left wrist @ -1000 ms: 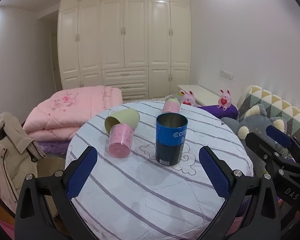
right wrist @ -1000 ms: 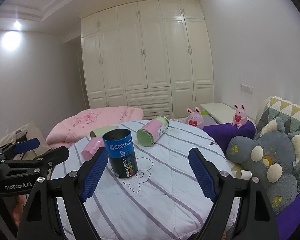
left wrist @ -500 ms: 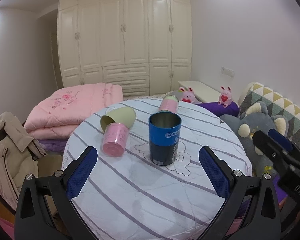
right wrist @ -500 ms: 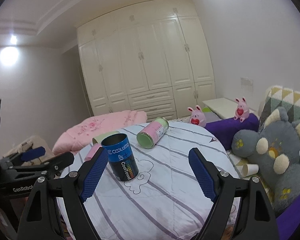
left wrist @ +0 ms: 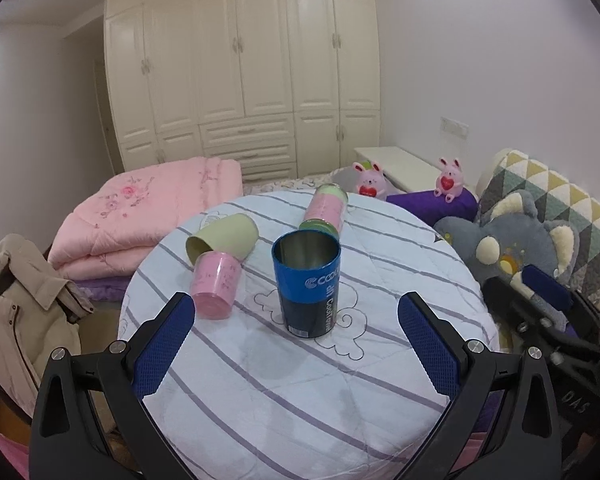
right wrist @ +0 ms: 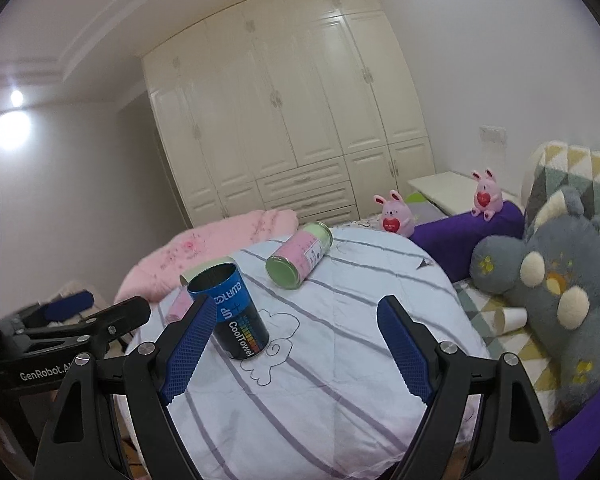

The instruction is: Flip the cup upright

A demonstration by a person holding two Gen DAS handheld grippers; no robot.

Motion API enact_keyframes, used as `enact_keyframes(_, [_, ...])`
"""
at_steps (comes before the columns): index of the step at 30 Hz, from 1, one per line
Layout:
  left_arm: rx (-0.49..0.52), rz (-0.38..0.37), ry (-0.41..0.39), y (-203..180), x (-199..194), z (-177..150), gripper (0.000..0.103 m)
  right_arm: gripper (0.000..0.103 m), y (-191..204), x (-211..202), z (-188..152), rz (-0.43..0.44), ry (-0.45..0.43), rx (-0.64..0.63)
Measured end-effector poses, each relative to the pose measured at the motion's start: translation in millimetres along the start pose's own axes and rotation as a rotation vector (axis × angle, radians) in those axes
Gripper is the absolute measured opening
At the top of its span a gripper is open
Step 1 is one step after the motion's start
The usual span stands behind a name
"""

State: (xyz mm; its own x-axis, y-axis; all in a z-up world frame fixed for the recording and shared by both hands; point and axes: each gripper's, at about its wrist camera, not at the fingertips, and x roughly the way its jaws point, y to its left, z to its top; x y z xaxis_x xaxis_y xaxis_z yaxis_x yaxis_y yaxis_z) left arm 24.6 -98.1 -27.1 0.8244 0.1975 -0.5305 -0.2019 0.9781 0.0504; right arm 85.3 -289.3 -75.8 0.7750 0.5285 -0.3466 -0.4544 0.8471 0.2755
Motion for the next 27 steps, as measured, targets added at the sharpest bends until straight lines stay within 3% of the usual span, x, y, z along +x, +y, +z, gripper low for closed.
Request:
enact_keyframes(5, [-0.029,0.005,-0.005,7,-2,18,0.103,0.084,5,9,16,-0.001,0.062,-0.003])
enact_keyframes(11, [-0.043,0.01,-0.007,17,-3,36,0.103,0.084,21,4,43,-0.073,0.047,-0.082])
enact_keyframes(17, [-0.068,0.005,-0.007,29,-3,47,0.103,0.084,36,5,67,-0.08,0.036,-0.112])
enact_keyframes(27, [-0.09,0.008,0.016,44,4,51,0.103,0.084,50,17,77,-0.077,0.057,-0.122])
